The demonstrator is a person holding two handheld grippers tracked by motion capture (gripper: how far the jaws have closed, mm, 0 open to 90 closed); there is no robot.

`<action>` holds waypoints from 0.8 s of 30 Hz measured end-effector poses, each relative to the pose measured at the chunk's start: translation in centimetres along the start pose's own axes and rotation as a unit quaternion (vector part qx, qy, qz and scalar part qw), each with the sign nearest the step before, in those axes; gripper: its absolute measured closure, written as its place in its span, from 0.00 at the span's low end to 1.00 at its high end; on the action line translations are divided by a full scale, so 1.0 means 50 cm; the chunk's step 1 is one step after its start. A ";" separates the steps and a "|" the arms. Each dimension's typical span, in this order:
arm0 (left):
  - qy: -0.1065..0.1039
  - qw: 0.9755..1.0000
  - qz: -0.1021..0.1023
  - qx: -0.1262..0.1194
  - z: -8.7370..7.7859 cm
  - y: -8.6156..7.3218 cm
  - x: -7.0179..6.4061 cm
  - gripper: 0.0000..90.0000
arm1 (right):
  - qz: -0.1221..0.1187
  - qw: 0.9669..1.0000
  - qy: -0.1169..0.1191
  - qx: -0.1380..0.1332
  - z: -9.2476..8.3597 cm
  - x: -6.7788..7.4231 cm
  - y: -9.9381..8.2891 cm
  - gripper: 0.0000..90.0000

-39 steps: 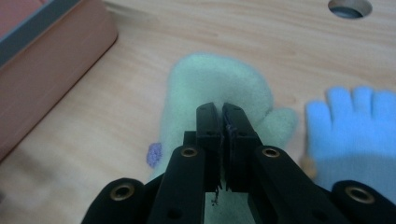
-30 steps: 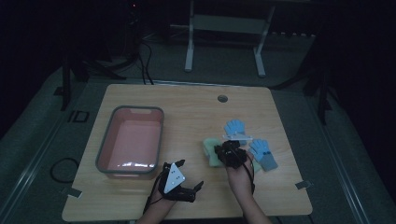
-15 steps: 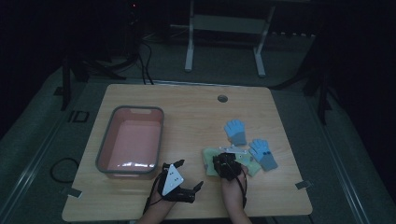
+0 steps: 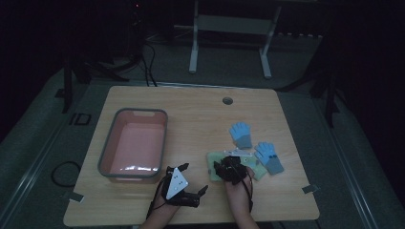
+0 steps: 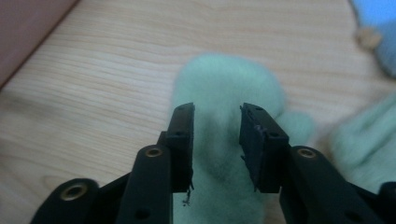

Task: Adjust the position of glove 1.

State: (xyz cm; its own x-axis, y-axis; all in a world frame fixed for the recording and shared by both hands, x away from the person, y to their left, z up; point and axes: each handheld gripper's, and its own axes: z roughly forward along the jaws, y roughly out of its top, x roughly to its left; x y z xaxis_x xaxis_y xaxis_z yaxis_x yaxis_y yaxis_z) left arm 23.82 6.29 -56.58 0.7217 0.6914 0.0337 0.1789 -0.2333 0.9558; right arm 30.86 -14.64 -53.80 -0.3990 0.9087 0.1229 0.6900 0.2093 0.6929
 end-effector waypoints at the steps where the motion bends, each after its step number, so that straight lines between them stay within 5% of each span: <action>1: 0.000 1.000 0.001 0.001 0.000 0.000 0.000 0.02 | -0.010 1.000 0.003 -0.002 -0.004 -0.001 0.004 0.66; 7: 0.002 1.000 0.000 -0.001 0.000 0.000 -0.001 0.02 | -0.064 0.998 0.026 -0.006 -0.021 -0.013 0.027 0.61; 14: -0.006 1.000 0.003 -0.006 -0.002 -0.001 0.000 0.02 | -0.117 0.991 0.066 -0.019 -0.048 -0.076 0.069 0.61; 19: -0.006 1.000 -0.002 -0.009 -0.003 -0.002 0.002 0.02 | -0.130 0.989 0.067 -0.024 -0.065 -0.128 0.085 0.64; 24: -0.003 1.000 -0.003 -0.011 -0.004 -0.002 0.002 0.02 | -0.163 0.984 0.074 -0.023 -0.077 -0.172 0.087 0.65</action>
State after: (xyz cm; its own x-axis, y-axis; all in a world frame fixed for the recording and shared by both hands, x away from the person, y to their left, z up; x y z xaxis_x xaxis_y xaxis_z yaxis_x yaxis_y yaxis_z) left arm 23.75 6.49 -56.62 0.7240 0.6893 0.0256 0.1698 -0.2140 0.9620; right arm 34.99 -22.94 -49.10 -0.6804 0.7327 -0.0121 0.4833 0.4612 0.7441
